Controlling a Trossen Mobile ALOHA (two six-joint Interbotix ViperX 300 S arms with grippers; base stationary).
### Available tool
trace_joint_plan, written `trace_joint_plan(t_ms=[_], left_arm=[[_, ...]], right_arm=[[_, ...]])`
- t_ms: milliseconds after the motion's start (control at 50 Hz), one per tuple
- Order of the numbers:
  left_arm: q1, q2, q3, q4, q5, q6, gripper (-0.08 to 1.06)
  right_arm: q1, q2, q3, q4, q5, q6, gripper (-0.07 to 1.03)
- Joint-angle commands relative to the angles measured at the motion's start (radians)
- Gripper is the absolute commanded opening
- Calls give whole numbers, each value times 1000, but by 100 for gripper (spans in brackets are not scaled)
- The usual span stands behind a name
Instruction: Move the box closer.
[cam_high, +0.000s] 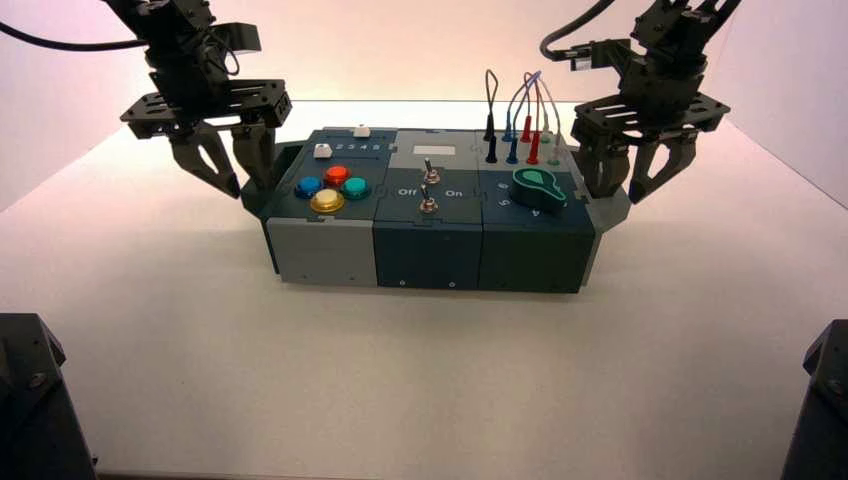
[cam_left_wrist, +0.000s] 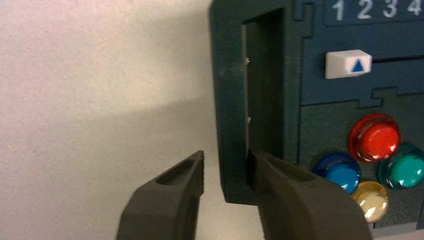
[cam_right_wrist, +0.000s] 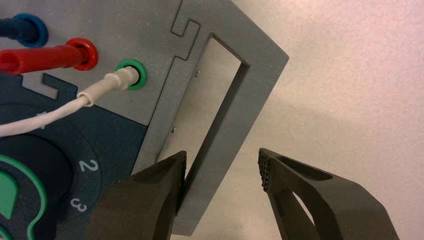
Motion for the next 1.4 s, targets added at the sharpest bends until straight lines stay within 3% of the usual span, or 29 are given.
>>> trace_joint_plan(t_ms=[20, 420, 760, 1400], left_arm=[[-5, -15, 38, 8, 37, 8, 44], [-5, -103, 69, 8, 74, 8, 44], [-6, -95, 44, 9, 67, 8, 44], [-6, -100, 57, 9, 74, 6, 44]], right_arm=[[3, -20, -6, -8, 3, 0, 74], [3, -18, -8, -9, -5, 6, 74], [26, -44, 32, -11, -3, 38, 74], [28, -57, 57, -11, 11, 51, 74]])
